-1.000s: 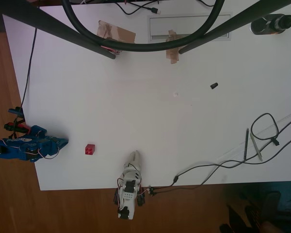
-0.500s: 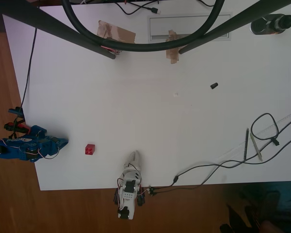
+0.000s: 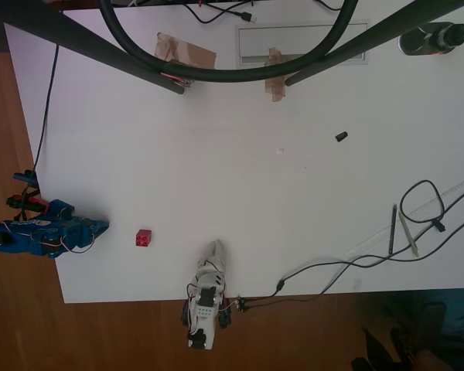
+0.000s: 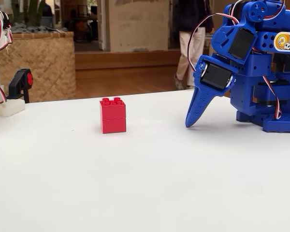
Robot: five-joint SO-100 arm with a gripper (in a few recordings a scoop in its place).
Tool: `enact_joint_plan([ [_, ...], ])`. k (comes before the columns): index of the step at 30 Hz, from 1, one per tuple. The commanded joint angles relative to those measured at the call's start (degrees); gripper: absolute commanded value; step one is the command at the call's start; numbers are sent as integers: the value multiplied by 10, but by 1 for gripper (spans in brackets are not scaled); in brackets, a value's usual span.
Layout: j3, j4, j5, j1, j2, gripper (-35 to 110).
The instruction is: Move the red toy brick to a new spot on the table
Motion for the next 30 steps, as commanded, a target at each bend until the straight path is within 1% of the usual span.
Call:
enact_joint_plan([
  [1,-19,-14,1,-12,-35,0],
  [4,-125,-49,28,-33,-148,0],
  [7,-240,-83,29,-43,-269,0],
  [12,-408,-110,-4,-27,-450,9],
  [15,-479,-129,-21,-12,-533,15],
  [22,-546,-219,-90,38,-662,24],
  [30,-515,-350,-176,101,-724,26],
])
